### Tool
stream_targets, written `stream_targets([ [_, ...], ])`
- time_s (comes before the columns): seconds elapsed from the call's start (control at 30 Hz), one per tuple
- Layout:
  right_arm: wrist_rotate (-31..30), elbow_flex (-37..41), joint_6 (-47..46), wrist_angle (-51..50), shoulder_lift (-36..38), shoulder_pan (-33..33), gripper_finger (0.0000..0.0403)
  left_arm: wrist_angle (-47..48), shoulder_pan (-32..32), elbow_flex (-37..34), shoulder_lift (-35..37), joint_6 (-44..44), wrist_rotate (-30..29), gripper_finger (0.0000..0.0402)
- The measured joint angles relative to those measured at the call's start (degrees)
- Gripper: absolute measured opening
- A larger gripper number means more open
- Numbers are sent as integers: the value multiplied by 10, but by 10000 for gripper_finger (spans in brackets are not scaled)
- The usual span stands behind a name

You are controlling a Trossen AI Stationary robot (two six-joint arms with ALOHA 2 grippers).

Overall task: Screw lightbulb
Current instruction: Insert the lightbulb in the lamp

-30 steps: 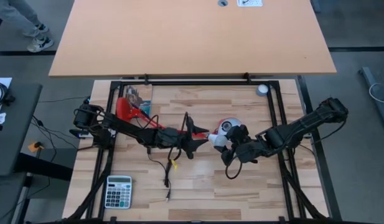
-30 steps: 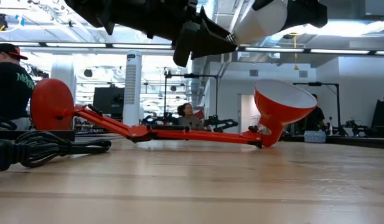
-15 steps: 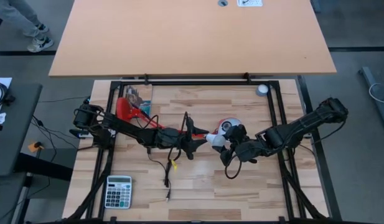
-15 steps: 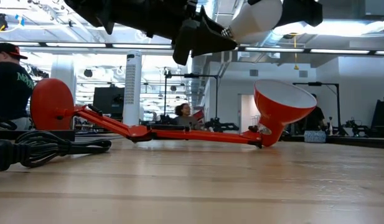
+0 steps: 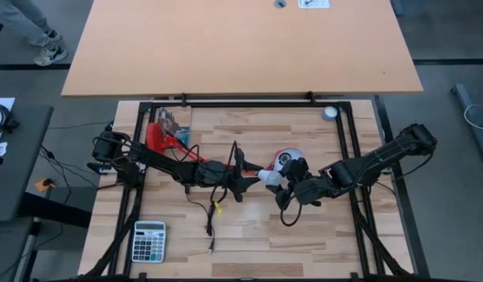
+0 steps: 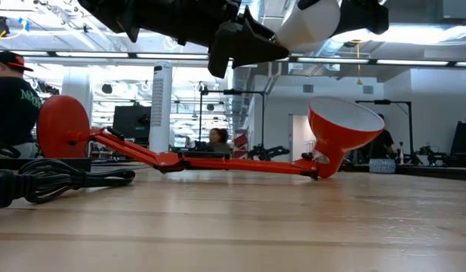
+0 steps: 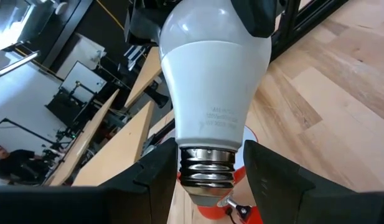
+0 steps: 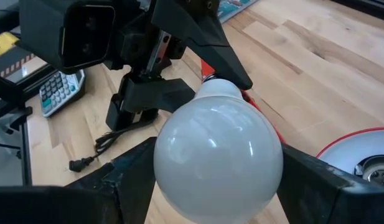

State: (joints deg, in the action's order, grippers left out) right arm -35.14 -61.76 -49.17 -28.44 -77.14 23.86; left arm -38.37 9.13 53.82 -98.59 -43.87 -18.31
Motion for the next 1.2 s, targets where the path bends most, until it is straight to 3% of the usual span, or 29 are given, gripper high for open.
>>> stream_targets([
  [0.13, 1, 0, 2, 2, 0, 0, 286, 0, 0, 0, 0, -3, 0, 166],
  [0.4, 1, 0, 10, 2, 0, 0, 286, 1, 0, 0, 0, -3, -1, 95],
  [0.57, 1, 0, 24, 1, 0, 0, 290, 1, 0, 0, 0, -4, -2, 90],
  [0.83, -10, 0, 144, -2, 7, 8, 383, 4, 0, 0, 0, 0, 2, 90],
  [1.0, -68, 0, 247, -28, 9, 38, 388, 11, -2, 0, 0, 4, 1, 90],
  [1.2, -136, 13, 273, -38, 9, 70, 397, 9, -3, 0, 0, 23, 0, 90],
])
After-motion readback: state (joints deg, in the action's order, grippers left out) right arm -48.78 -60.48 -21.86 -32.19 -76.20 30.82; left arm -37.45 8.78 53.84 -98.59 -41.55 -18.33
